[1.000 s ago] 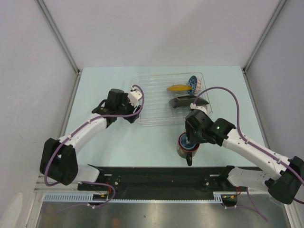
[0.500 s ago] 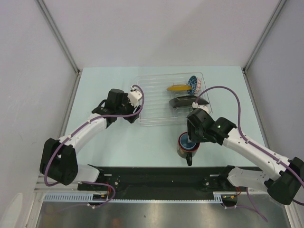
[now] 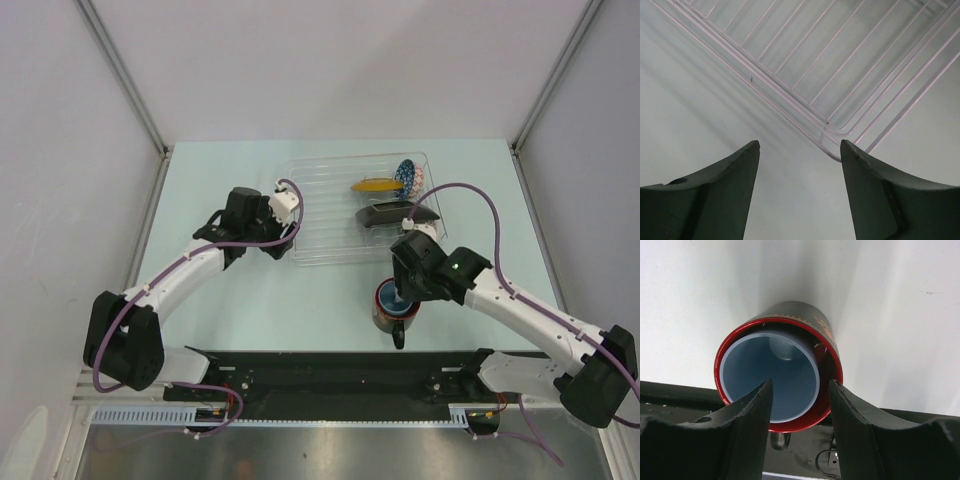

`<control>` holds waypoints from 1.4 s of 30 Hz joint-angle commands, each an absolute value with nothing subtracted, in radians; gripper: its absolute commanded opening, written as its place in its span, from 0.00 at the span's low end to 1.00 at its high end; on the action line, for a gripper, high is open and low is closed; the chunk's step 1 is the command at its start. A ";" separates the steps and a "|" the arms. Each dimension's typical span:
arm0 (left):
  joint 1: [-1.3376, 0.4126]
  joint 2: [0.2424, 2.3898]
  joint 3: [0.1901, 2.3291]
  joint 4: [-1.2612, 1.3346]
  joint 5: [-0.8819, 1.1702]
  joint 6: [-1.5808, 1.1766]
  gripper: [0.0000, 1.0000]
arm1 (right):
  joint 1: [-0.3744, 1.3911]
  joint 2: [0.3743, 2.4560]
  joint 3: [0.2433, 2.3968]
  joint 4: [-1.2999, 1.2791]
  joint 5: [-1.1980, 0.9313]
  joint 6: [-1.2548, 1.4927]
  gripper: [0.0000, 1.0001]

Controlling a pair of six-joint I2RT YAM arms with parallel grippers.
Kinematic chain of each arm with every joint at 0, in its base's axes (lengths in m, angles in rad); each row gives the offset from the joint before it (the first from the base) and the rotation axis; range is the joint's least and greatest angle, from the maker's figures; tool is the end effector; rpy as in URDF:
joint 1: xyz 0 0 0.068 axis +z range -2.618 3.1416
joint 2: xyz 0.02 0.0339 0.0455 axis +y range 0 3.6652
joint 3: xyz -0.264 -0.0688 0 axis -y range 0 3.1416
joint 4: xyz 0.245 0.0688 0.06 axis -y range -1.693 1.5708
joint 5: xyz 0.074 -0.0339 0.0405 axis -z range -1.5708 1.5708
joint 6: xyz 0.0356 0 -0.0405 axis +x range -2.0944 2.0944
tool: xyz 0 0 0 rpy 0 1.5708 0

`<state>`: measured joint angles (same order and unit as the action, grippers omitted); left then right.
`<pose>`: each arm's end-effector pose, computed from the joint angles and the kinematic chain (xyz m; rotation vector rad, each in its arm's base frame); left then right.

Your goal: Load the mixed dishes into the dish rack

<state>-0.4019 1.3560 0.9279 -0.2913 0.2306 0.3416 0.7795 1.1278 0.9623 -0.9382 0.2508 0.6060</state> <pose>0.2667 -0.1222 0.2527 0.9403 2.0820 -0.2953 0.1536 0.1394 0.2740 -0.1488 2.6190 0.1440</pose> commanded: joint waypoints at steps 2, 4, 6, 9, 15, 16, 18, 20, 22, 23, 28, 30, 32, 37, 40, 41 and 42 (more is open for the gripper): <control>-0.403 1.324 0.910 -0.342 0.213 0.368 0.71 | 0.776 1.152 0.945 -0.899 0.258 0.603 0.53; -0.403 1.319 0.911 -0.347 0.213 0.371 0.71 | 0.775 1.166 0.940 -0.890 0.259 0.604 0.50; -0.403 1.316 0.913 -0.348 0.212 0.374 0.71 | 0.776 1.177 0.936 -0.885 0.256 0.610 0.49; -0.400 1.307 0.914 -0.359 0.213 0.379 0.71 | 0.776 1.210 0.922 -0.862 0.252 0.614 0.47; -0.393 1.266 0.923 -0.390 0.222 0.379 0.71 | 0.778 1.269 0.876 -0.799 0.235 0.617 0.25; -0.391 1.259 0.925 -0.394 0.225 0.379 0.71 | 0.779 1.270 0.874 -0.796 0.233 0.615 0.22; -0.390 1.238 0.936 -0.411 0.232 0.374 0.71 | 0.782 1.269 0.874 -0.795 0.229 0.615 0.13; -0.390 1.223 0.953 -0.428 0.245 0.361 0.71 | 0.781 1.256 0.874 -0.796 0.227 0.612 0.07; -0.388 1.203 0.977 -0.439 0.270 0.350 0.71 | 0.779 1.226 0.877 -0.801 0.216 0.611 0.00; -0.390 1.195 0.985 -0.455 0.278 0.341 0.71 | 0.778 1.215 0.879 -0.802 0.207 0.609 0.00; -0.390 1.169 1.060 -0.512 0.322 0.327 0.72 | 0.772 1.132 0.919 -0.848 0.187 0.606 0.00; -0.390 1.161 1.083 -0.543 0.336 0.319 0.72 | 0.769 1.108 0.960 -0.868 0.172 0.601 0.00; -0.390 1.149 1.115 -0.567 0.366 0.307 0.72 | 0.764 1.068 1.017 -0.882 0.150 0.601 0.00; -0.390 1.140 1.215 -0.664 0.439 0.252 0.73 | 0.746 0.950 1.159 -0.874 0.080 0.563 0.00; -0.390 1.138 1.296 -0.716 0.480 0.198 0.76 | 0.697 0.901 1.221 -0.775 -0.058 0.566 0.00; -0.388 1.146 1.327 -0.733 0.501 0.178 0.77 | 0.687 0.881 1.227 -0.702 -0.116 0.577 0.00; -0.382 1.150 1.395 -0.751 0.555 0.158 0.78 | 0.681 0.876 1.230 -0.660 -0.141 0.598 0.00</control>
<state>-0.3939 1.1667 1.2236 -0.6689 0.4145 0.2623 0.7177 0.9337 1.1648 -0.8562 0.0399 0.5709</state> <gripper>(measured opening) 0.762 0.089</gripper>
